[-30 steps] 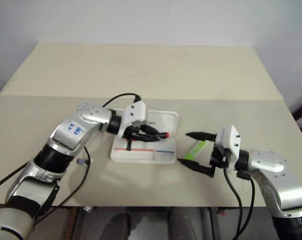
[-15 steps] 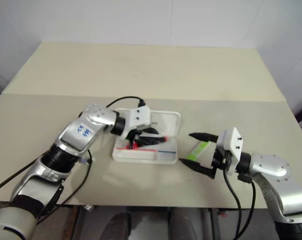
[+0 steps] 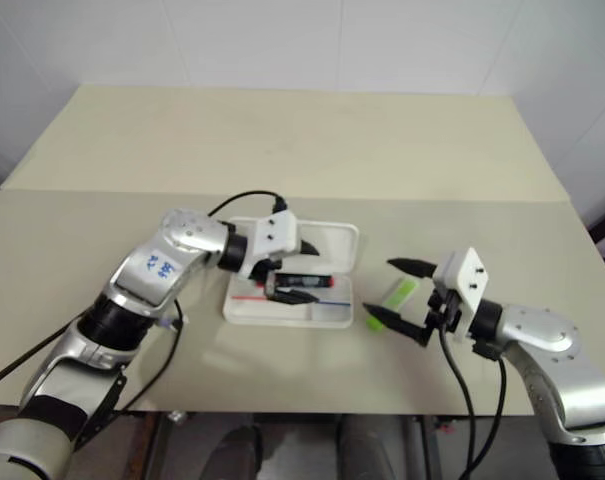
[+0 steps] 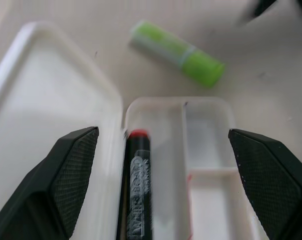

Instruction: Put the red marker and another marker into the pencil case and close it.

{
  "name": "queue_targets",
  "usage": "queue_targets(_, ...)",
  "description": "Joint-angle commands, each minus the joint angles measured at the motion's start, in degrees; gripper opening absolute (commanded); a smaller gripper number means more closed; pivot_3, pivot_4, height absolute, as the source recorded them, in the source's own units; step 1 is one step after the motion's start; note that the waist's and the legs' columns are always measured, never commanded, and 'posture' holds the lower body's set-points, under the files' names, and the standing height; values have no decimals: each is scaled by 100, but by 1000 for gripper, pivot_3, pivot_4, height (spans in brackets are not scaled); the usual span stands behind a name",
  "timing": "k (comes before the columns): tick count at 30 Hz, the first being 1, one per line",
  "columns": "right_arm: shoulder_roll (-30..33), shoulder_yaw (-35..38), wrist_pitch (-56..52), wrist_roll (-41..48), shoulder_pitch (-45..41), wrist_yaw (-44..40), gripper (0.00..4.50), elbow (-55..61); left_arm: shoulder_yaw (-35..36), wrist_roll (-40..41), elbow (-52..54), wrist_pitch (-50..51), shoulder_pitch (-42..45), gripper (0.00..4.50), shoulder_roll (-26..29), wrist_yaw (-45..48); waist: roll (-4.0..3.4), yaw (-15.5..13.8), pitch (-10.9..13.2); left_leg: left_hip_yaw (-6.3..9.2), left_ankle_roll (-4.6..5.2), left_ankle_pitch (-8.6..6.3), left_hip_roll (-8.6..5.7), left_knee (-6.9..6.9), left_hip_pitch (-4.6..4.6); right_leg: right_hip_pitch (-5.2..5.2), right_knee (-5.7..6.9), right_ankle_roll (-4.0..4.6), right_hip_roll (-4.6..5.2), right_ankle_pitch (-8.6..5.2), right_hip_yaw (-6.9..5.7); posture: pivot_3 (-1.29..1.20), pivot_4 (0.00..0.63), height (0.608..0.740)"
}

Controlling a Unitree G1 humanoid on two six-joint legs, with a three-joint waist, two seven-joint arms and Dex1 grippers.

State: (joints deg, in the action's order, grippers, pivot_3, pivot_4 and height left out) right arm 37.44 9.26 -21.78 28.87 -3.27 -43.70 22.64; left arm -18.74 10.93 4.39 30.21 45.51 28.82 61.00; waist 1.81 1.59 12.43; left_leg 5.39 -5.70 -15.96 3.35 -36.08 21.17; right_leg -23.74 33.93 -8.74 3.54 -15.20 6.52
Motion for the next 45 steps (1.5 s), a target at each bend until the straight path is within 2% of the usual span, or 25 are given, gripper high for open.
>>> queue_targets(1,-272,35,-395,-271,212,871,4500,318,650,290,341,-493,-221,4468,146,-6,-2,-3,-1,1,0,0,0,1,0,-1,0,2,0,-1,0,0,150,740)
queue_targets(5,-526,148,-869,-457,343,1591,4500,529,1277,600,125,-1269,-511,4468,253,159,-3,-1,-2,-1,0,0,-2,-6,1,1,-2,11,2,-5,1,0,150,740)
queue_targets(8,-770,297,-1364,-500,339,2225,4500,682,1844,1231,-47,-1633,-712,4468,240,556,-4,1,-2,-1,0,1,-1,-7,-1,2,-5,14,2,-5,1,0,150,740)
queue_targets(12,-1114,362,-2336,-347,205,2963,4500,1055,2060,1378,-347,-2097,-825,4468,484,1061,-4,4,-2,-1,3,3,-1,-6,-2,2,-4,38,1,-15,1,0,150,740)
queue_targets(13,-1189,374,-2630,-318,148,3130,4500,1129,2091,1412,-406,-2137,-829,4468,514,1114,-5,3,-2,0,3,3,-1,-6,-1,2,-4,68,1,-31,1,0,150,740)
queue_targets(20,-1726,419,-3823,-203,-328,3832,4500,1457,2183,1501,-460,-2260,-926,4468,506,1077,-5,6,-3,1,2,4,0,-3,-1,2,-3,67,1,-30,1,0,150,740)
queue_targets(34,-2172,650,-5765,-415,-574,4455,4500,1814,2186,1602,-110,-2256,-1304,4468,481,873,-7,3,-6,5,3,3,0,4,0,0,-2,67,0,-30,-2,0,150,740)
queue_targets(45,-2138,411,-6114,-470,-817,4225,4500,1641,2197,1634,-98,-2254,-1332,4468,563,828,-5,10,-9,5,3,3,0,5,-1,2,-9,70,1,-32,-3,0,150,740)
